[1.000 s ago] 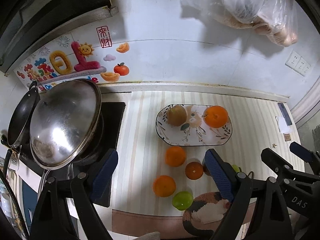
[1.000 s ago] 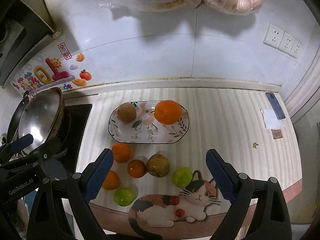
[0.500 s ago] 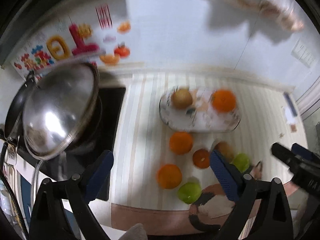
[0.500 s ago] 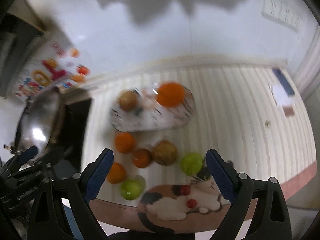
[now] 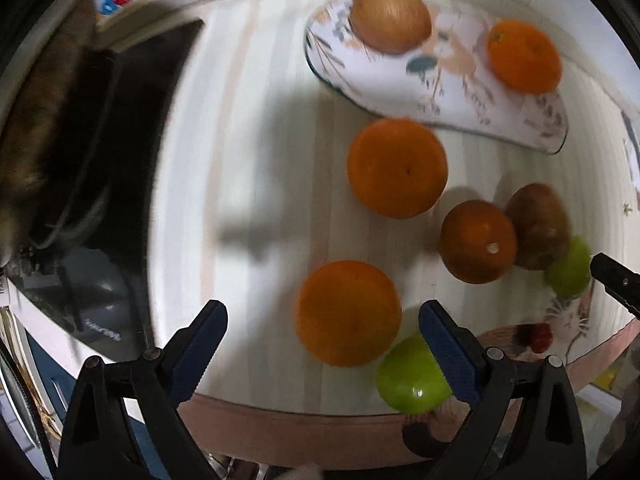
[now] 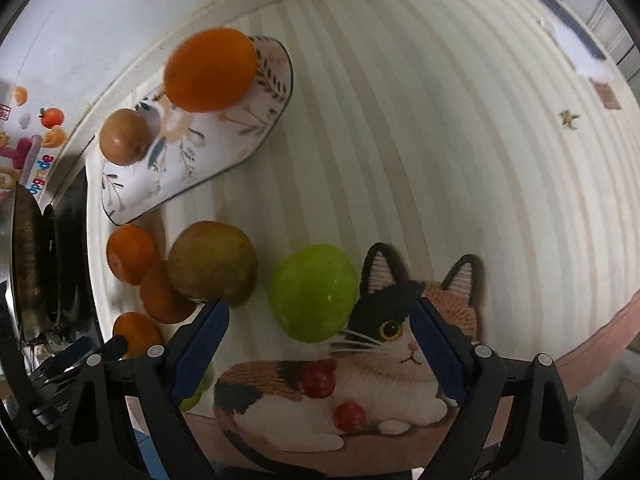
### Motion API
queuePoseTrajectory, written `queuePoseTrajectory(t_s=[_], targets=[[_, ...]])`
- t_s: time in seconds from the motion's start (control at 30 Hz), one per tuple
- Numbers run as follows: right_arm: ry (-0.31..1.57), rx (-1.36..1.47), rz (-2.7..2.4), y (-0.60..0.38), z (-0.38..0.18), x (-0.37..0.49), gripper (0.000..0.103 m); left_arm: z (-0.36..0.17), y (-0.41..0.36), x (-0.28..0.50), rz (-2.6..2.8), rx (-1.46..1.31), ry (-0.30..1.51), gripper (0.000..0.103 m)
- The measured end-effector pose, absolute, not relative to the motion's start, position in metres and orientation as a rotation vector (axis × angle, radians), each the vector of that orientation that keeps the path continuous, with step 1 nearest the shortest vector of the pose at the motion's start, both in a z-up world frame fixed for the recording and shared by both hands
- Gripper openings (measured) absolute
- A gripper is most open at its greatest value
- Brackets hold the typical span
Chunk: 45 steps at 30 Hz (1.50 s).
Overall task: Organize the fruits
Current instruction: 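Grasp the orange with the left tool while the right tool grasps a green apple, then place the orange on the plate with the left tool while the right tool places the green apple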
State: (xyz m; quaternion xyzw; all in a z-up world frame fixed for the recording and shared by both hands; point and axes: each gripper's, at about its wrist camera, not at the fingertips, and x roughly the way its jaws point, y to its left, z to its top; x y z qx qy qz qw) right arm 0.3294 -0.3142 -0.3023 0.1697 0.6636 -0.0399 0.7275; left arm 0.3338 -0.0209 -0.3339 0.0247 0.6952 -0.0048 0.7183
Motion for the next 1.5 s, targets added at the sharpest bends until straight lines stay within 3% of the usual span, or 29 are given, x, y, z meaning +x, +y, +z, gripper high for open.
queuePoseTrajectory(t_s=[0.03, 0.1, 0.17, 0.2, 0.23, 0.27, 0.57, 0.93, 1.3, 1.5], targets=[[1.472, 0.377, -0.085, -0.315, -0.308, 0.331, 0.092, -0.34, -0.022, 0.335, -0.012, 0.058, 1.549, 0.097], [1.49, 0.381, -0.077, -0.314, -0.317, 0.334, 0.088, -0.35, -0.025, 0.338, -0.019, 0.057, 1.567, 0.084], [1.516, 0.392, -0.068, -0.313, -0.328, 0.34, 0.076, -0.357, -0.026, 0.339, -0.045, 0.022, 1.582, 0.066], [1.524, 0.4, -0.058, -0.312, -0.33, 0.342, 0.07, -0.358, -0.026, 0.339, -0.056, 0.0, 1.582, 0.063], [1.529, 0.421, -0.034, -0.311, -0.336, 0.343, 0.06, -0.358, -0.028, 0.339, -0.051, 0.006, 1.578, 0.063], [1.53, 0.431, -0.019, -0.31, -0.338, 0.343, 0.059, -0.358, -0.03, 0.338, -0.049, 0.015, 1.573, 0.063], [1.593, 0.219, 0.14, -0.263, -0.336, 0.33, 0.059, -0.362, -0.023, 0.319, -0.019, 0.029, 1.554, 0.062], [1.57, 0.212, 0.124, -0.254, -0.344, 0.33, 0.059, -0.363, -0.028, 0.326, -0.009, 0.01, 1.527, 0.062], [1.41, 0.285, 0.221, -0.26, -0.254, 0.331, 0.059, -0.244, -0.018, 0.344, -0.127, -0.091, 1.343, 0.062], [1.346, 0.251, 0.244, -0.239, -0.248, 0.4, 0.059, -0.252, -0.012, 0.414, -0.129, -0.149, 1.371, 0.062]])
